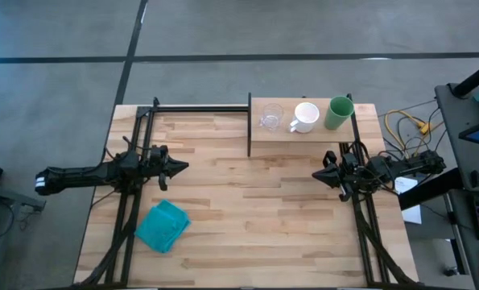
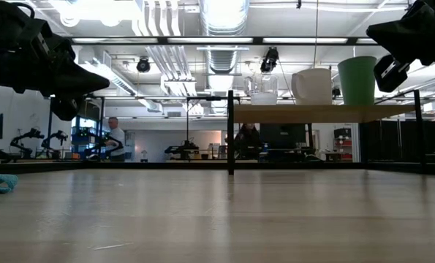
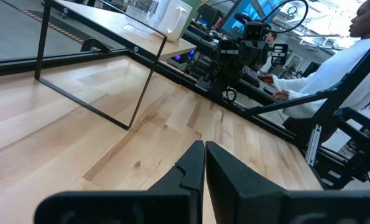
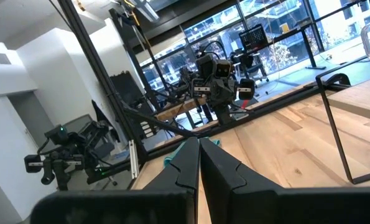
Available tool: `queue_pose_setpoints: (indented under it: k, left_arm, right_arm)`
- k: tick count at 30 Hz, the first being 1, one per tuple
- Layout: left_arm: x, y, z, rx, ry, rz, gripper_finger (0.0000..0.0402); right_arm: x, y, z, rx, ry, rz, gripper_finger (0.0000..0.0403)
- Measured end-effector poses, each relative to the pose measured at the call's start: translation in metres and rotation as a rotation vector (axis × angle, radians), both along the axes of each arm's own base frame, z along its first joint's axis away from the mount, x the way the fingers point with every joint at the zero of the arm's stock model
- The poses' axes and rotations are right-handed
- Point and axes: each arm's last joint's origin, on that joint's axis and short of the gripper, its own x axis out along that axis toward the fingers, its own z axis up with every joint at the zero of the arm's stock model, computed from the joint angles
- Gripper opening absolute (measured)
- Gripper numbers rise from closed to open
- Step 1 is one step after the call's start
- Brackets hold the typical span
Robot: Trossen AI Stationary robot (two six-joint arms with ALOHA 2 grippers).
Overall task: Stack small to large cups/mugs on shelf
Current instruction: Return to Home Position
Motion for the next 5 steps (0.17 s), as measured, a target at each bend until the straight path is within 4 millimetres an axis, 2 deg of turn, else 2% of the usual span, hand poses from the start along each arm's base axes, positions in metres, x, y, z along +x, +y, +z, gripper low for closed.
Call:
queue_pose_setpoints:
  k: [5]
  left_arm:
    - [0.0,0.0,0.0,0.0,0.0,0.0,0.0]
  right_arm:
    - [0.0,0.0,0.0,0.0,0.0,0.0,0.0009]
